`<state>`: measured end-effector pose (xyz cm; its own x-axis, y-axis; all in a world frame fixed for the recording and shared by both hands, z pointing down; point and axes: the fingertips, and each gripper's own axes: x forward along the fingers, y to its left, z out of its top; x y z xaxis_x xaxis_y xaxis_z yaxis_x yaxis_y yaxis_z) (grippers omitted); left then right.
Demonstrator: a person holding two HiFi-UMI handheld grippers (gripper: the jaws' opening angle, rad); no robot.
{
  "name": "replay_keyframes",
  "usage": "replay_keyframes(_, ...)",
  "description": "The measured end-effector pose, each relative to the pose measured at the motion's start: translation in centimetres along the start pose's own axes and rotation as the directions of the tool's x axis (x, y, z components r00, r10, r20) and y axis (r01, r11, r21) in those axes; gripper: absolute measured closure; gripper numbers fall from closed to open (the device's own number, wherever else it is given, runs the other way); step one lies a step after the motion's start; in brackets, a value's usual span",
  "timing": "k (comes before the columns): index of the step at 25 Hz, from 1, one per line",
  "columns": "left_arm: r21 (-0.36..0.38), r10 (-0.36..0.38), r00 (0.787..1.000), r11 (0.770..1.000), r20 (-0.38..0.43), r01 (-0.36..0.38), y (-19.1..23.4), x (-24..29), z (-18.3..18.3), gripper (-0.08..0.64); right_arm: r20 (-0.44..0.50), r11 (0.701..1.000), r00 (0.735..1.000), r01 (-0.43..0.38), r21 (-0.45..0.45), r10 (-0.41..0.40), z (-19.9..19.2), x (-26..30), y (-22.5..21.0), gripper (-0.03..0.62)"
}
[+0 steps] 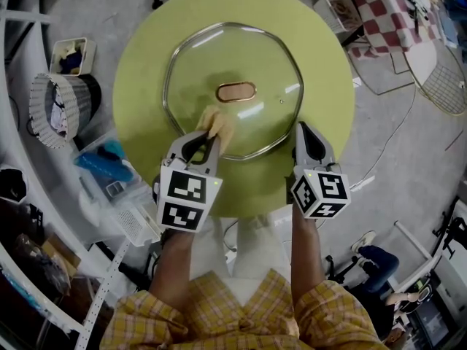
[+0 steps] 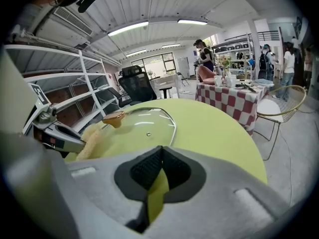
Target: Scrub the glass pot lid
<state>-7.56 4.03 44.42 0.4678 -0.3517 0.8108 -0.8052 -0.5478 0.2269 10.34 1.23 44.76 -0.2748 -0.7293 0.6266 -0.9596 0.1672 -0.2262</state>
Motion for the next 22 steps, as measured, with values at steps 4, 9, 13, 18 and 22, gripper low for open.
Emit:
replay_keyframes(4,0.000,0.002,1.000,1.000,-0.004,-0.002,0.0,0.0,-0.1,0.526,-0.023,0.999,1.000,-0.011,0.033,0.012,-0.1,0.7,-0.6,0.594)
replay_keyframes(9,0.001,0.002,1.000,1.000,-0.004,-0.002,0.0,0.0,0.0,0.526,-0.042,0.997,0.999,-0.023,0.067,0.026,-0.1,1.5,-1.0,0.594)
replay_keyframes(13,0.001,0.003,1.000,1.000,-0.006,-0.003,0.0,0.1,0.1,0.526,-0.036,0.996,0.999,-0.034,0.083,0.037,0.0,1.7,-1.3,0.594)
replay_keyframes(18,-0.002,0.003,1.000,1.000,-0.004,-0.003,0.0,0.1,0.1,0.526,-0.017,0.993,0.998,-0.057,0.100,0.059,0.5,1.7,-1.3,0.594)
replay_keyframes(22,-0.006,0.002,1.000,1.000,-0.005,-0.002,0.0,0.1,0.1,0.526,-0.016,0.993,0.998,-0.059,0.101,0.060,0.6,1.8,-1.3,0.594)
